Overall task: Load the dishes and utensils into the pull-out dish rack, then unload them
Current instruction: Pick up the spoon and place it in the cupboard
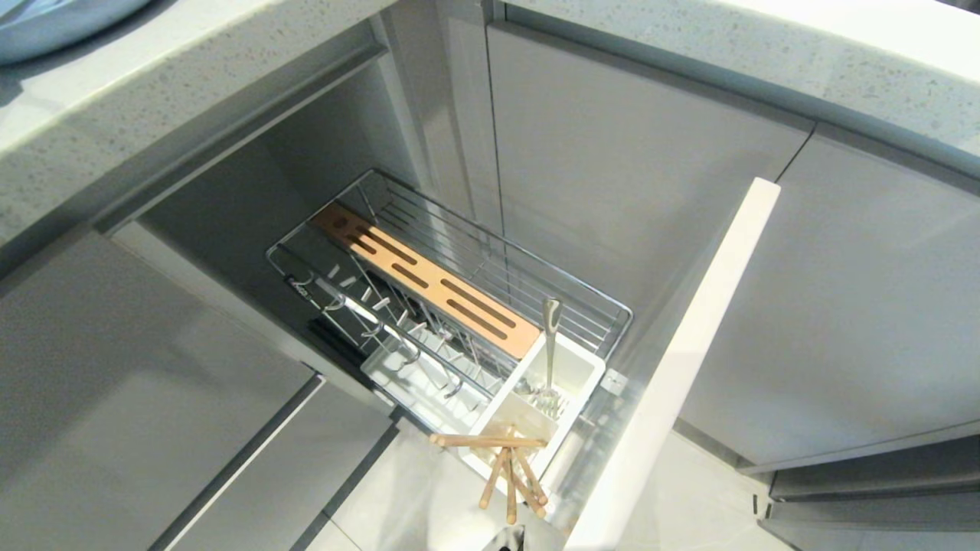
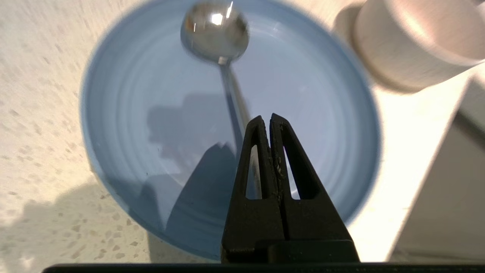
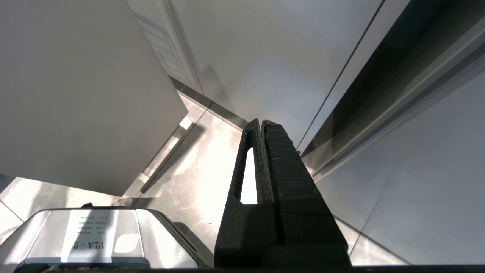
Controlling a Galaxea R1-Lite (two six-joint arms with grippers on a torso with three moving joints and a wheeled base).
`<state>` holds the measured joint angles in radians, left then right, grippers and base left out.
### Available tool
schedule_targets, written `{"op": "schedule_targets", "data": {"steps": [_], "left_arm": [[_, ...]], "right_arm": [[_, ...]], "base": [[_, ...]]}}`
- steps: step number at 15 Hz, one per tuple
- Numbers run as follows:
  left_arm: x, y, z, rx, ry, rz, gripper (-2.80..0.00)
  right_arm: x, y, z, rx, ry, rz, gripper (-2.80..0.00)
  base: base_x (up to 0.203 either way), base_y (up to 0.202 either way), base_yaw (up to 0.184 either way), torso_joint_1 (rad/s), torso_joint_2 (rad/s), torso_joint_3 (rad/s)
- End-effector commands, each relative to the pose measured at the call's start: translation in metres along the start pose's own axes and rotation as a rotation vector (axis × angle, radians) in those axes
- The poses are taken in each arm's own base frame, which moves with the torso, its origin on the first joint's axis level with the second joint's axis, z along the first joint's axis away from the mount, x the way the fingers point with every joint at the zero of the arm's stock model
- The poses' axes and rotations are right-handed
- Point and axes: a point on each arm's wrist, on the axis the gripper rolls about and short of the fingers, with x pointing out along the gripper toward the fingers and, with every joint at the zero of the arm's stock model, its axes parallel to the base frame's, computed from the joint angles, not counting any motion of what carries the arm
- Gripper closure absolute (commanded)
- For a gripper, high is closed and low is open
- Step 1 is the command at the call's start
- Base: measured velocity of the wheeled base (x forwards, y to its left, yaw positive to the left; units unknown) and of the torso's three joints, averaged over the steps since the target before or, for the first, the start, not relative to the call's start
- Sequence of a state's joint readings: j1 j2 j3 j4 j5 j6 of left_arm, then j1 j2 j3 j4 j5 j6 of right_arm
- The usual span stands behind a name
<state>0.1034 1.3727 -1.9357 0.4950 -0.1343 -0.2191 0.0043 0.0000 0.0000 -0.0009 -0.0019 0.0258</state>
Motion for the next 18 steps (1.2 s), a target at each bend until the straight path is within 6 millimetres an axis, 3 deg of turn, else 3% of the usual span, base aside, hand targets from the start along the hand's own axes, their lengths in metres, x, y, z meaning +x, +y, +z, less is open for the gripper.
{"op": "schedule_targets", "data": {"steps": [1, 4, 5, 9, 15, 18], "left_arm": [[-0.016, -0.004, 0.006, 0.004, -0.039, -0.012, 0.0], [-0.02, -0.006, 0.007, 0.01, -0.048, -0.026, 0.0], [-0.02, -0.007, 0.007, 0.012, -0.049, -0.027, -2.8], [-0.013, -0.009, 0.007, 0.012, -0.051, -0.049, -2.8], [0.015, -0.006, -0.005, 0.006, 0.012, -0.032, -2.8], [0.017, -0.008, -0.006, 0.009, 0.021, -0.044, -2.8]], "right_arm": [[0.0, 0.0, 0.0, 0.0, 0.001, 0.0, 0.0], [0.0, 0.0, 0.0, 0.0, 0.0, 0.001, 0.0], [0.0, 0.0, 0.0, 0.0, 0.001, -0.001, 0.0], [0.0, 0.0, 0.0, 0.0, 0.001, 0.0, 0.0], [0.0, 0.0, 0.0, 0.0, 0.001, -0.001, 0.0], [0.0, 0.0, 0.0, 0.0, 0.001, 0.0, 0.0]], "base": [[0.0, 0.0, 0.0, 0.0, 0.0, 0.0], [0.0, 0.0, 0.0, 0.0, 0.0, 0.0], [0.0, 0.0, 0.0, 0.0, 0.0, 0.0], [0.0, 0.0, 0.0, 0.0, 0.0, 0.0], [0.0, 0.0, 0.0, 0.0, 0.0, 0.0], [0.0, 0.0, 0.0, 0.0, 0.0, 0.0]]}}
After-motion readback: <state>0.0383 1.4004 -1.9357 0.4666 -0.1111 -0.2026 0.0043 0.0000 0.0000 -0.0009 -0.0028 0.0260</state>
